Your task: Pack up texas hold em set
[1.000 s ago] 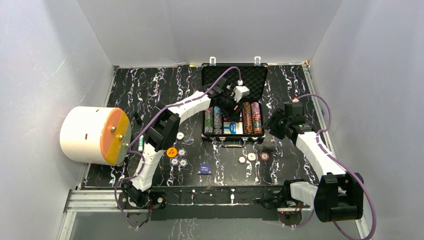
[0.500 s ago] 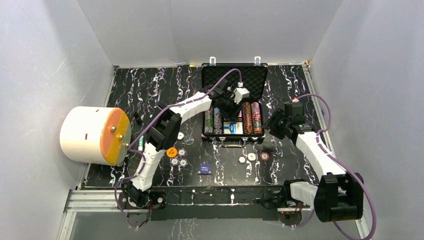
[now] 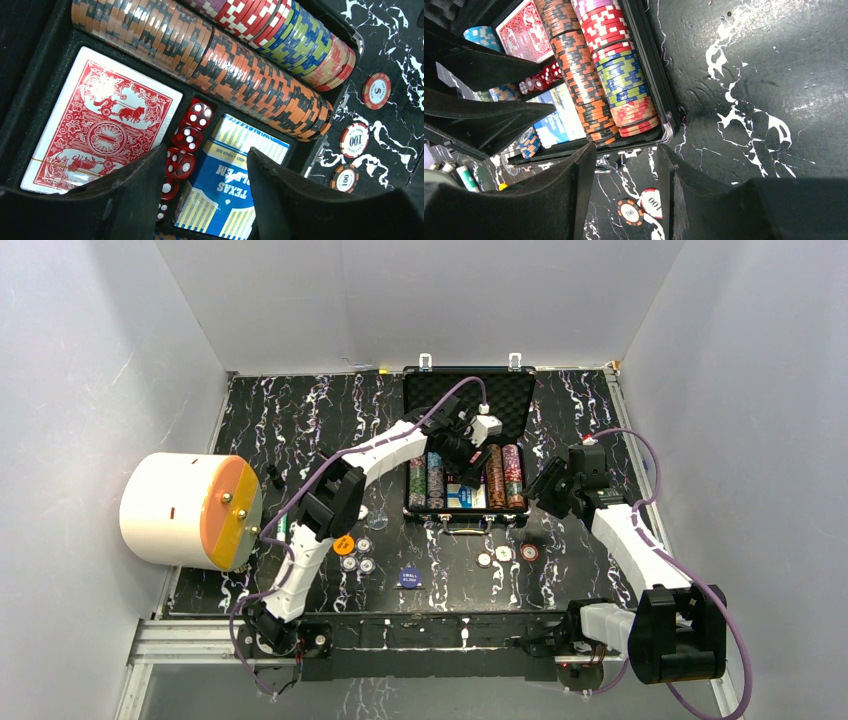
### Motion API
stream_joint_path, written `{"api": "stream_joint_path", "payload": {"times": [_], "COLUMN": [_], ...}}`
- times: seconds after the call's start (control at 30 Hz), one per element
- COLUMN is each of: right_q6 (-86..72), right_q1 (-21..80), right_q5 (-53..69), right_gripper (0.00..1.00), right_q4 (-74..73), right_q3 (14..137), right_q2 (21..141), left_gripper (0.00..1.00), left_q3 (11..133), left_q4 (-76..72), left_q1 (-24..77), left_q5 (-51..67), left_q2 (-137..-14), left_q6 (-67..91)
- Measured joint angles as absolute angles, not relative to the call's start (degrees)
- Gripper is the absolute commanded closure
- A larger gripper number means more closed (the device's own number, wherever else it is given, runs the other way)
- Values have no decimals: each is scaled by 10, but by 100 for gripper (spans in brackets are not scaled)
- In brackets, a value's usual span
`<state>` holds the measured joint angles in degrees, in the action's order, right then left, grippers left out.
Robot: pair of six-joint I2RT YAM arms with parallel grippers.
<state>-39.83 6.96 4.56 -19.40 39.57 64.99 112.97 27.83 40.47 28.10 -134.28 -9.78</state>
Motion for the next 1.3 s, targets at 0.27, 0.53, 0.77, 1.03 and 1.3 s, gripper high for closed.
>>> {"api": "stream_joint_path", "payload": {"times": [0.27,0.53,0.77,1.03,1.3], "right_q6": [-398,-392,-389,-388,-385], "right_q1": [70,70,70,70,70], "right_q5": [52,54,54,58,64], "right_gripper": [44,44,44,44,46], "right_q4": [-190,-190,-190,-190,-188], "right_q3": [396,396,396,396,396], "right_q2": [650,651,651,651,654], "left_gripper": [39,60,60,58,43], "left_q3": [1173,1142,1129,1129,1133], "left_q4": [277,253,258,262,280], "left_q1": [407,404,403,402,402], "left_q5": [258,219,225,231,249], "left_q2": [-1348,-1344,-1340,-1340,-1331], "left_q6": [-91,-103,-134,-142,-135]}}
